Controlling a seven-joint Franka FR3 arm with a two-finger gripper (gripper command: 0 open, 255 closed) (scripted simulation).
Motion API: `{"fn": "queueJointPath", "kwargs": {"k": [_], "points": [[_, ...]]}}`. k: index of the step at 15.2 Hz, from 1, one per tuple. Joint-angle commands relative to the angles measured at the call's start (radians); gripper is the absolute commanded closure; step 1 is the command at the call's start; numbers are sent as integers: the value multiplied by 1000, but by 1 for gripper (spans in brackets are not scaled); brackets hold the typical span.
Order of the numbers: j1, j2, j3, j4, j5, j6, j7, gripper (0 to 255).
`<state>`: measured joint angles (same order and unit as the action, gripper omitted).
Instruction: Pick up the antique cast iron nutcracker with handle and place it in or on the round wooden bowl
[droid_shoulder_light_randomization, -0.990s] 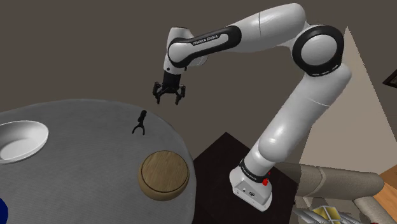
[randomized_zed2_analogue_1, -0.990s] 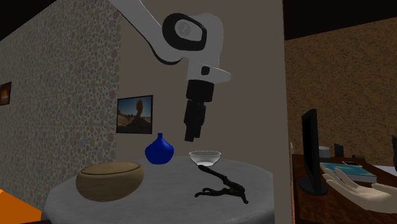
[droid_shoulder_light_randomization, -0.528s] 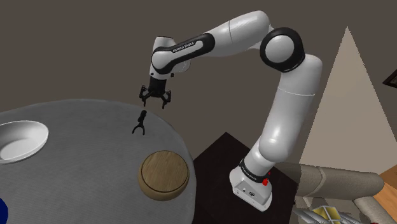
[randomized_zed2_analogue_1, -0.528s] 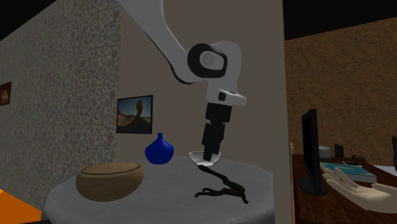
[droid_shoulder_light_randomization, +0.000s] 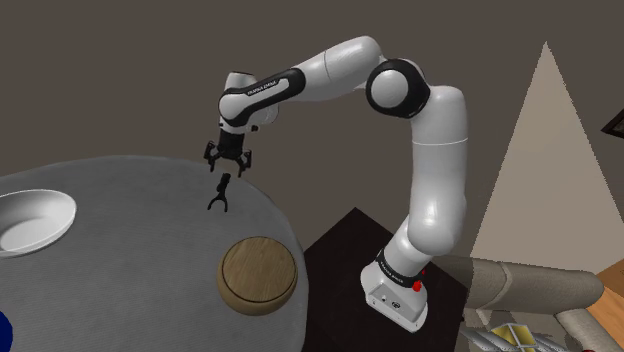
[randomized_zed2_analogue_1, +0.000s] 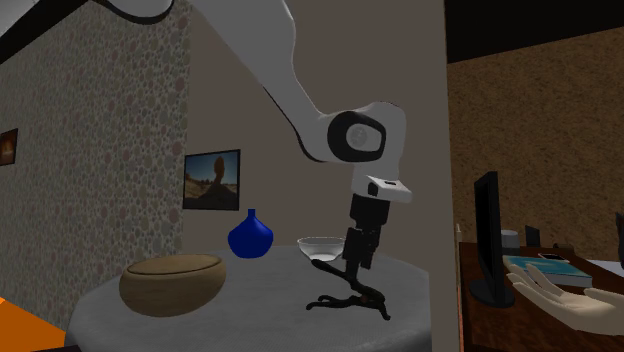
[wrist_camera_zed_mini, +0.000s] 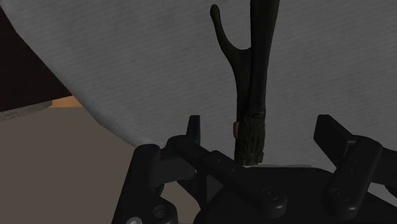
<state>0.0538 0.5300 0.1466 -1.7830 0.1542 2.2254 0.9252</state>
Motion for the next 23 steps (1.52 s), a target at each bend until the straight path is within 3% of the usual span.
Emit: {"fn": "queueJointPath", "kwargs": {"k": [1, 6, 13, 14, 23], "points": [[3, 21, -1, 2, 1, 20, 3, 0], [10, 56, 0, -9, 1, 67, 3, 0], [10, 56, 0, -8, 1, 67, 3, 0], [10, 56, 0, -8, 1, 67, 3, 255], [10, 56, 0, -8, 1, 67, 3, 255]]}}
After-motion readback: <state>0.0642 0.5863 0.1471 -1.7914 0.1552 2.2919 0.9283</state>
